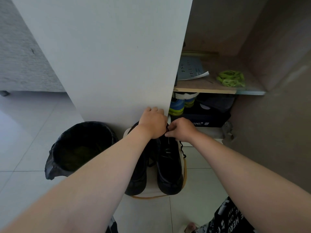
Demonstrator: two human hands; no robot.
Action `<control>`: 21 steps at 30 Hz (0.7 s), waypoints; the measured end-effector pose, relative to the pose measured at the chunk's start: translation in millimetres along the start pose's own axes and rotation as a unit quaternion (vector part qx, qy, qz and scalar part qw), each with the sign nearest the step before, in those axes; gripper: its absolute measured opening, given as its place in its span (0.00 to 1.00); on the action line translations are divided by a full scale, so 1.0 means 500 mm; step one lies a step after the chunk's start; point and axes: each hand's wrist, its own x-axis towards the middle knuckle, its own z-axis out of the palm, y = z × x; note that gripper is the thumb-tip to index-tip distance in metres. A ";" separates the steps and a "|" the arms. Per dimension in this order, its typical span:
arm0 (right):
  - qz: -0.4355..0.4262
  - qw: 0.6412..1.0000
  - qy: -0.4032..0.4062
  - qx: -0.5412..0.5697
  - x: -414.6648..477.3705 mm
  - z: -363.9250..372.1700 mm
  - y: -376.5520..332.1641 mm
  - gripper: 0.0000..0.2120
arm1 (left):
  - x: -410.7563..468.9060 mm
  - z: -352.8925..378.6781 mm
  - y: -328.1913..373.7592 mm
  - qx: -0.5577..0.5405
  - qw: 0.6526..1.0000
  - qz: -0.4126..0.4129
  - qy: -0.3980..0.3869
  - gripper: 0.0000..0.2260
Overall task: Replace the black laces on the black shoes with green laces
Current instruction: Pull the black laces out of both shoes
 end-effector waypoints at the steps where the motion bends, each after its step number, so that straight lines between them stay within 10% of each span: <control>1: 0.004 1.000 0.000 0.004 0.000 0.000 0.000 0.17 | 0.000 -0.001 -0.002 -0.006 1.000 -0.012 0.005 0.16; 11: -0.011 1.000 -0.016 0.006 -0.003 -0.020 0.004 0.06 | -0.004 0.005 -0.015 -0.150 0.975 -0.101 -0.129 0.19; 21: 0.004 0.996 -0.061 -0.060 0.005 -0.033 0.008 0.09 | -0.003 0.009 -0.010 -0.186 0.979 -0.082 0.028 0.10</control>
